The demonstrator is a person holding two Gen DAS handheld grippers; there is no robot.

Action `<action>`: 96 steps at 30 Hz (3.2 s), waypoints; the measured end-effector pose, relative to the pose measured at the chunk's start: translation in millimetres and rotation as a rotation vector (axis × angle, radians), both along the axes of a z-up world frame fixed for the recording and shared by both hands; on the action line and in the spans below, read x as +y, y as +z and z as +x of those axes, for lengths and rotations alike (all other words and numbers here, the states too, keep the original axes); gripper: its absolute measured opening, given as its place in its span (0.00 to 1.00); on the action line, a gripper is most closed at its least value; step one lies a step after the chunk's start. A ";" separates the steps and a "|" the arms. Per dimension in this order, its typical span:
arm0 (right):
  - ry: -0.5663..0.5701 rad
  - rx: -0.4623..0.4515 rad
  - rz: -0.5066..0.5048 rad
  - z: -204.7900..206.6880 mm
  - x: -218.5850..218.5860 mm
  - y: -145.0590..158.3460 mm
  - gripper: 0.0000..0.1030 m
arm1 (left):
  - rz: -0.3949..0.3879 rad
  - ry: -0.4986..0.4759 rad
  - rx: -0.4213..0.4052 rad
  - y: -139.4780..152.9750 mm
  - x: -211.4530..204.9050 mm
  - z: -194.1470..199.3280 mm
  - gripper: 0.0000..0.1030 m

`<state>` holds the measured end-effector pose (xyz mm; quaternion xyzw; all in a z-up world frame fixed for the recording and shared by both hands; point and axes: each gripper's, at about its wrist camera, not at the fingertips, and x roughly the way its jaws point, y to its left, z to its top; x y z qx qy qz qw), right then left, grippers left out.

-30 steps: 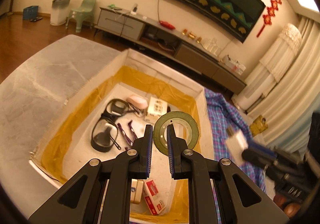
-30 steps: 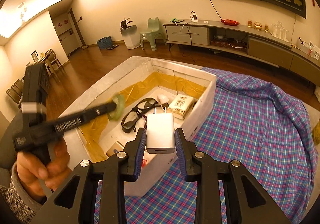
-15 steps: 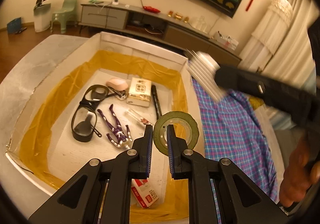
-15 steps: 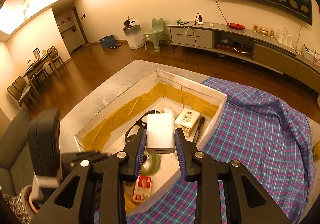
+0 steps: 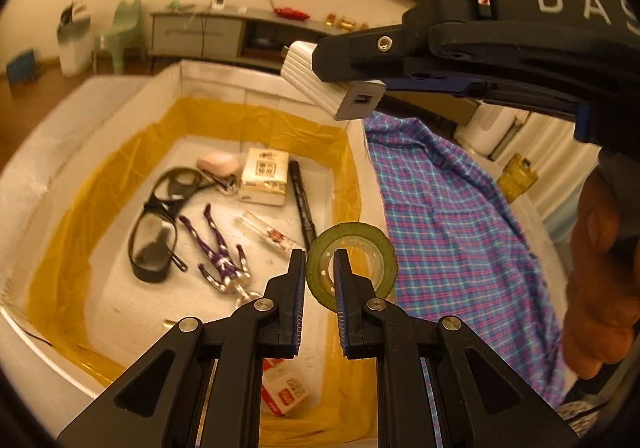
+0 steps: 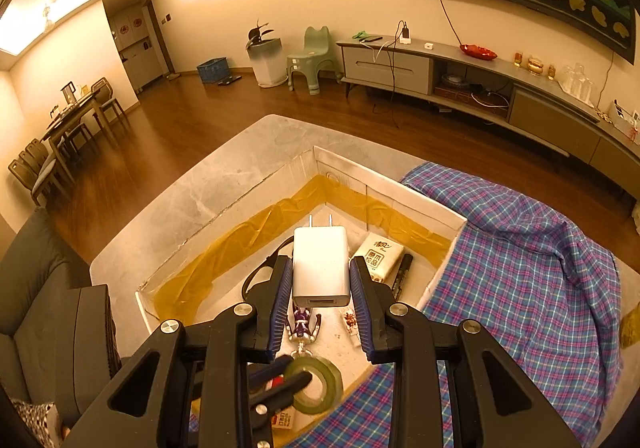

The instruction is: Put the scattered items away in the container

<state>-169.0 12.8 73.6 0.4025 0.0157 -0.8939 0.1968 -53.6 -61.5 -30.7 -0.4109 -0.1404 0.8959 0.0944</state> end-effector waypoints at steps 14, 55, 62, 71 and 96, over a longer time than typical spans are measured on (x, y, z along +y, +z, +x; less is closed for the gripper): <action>0.036 -0.013 0.074 -22.1 -21.4 -5.4 0.30 | 0.092 0.058 -0.039 -5.3 -25.5 -6.7 0.14; 0.200 -0.080 0.283 -135.0 -85.6 -50.1 0.31 | 0.036 0.141 -0.124 -20.0 -6.8 -12.8 0.37; 0.185 -0.058 0.300 -139.7 -87.7 -62.1 0.42 | 0.064 0.131 -0.107 -14.9 0.5 -3.7 0.38; 0.171 -0.100 0.268 -129.2 -75.0 -62.5 0.48 | 0.045 0.117 -0.076 -5.5 9.2 3.9 0.38; 0.120 -0.110 0.247 -32.2 -21.3 -40.8 0.59 | -0.081 0.243 0.109 26.9 -12.9 24.9 0.38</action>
